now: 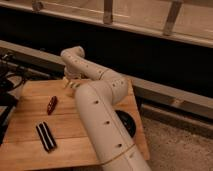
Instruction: Stand the bottle upright
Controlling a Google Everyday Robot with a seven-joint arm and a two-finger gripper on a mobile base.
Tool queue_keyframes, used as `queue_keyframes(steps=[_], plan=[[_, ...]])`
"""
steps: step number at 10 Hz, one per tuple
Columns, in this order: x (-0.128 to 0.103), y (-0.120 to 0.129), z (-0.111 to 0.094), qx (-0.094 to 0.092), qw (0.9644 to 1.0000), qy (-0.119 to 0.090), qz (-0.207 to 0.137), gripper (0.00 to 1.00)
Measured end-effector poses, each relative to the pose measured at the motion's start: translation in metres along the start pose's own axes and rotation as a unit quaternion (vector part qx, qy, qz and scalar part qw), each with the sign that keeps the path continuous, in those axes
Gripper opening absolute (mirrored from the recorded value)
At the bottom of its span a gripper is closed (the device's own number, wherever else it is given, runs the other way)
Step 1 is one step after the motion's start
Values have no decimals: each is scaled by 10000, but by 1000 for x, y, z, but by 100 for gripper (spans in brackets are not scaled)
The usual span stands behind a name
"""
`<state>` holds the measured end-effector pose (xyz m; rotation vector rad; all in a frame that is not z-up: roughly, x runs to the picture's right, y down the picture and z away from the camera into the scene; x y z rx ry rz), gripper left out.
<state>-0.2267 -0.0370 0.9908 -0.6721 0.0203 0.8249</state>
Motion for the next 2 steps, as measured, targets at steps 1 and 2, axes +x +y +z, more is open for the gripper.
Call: queue_keyframes(steps=[1, 2], plan=[[1, -1, 3, -27, 10000, 55, 8, 80], [2, -2, 8, -65, 9999, 128, 6, 80]])
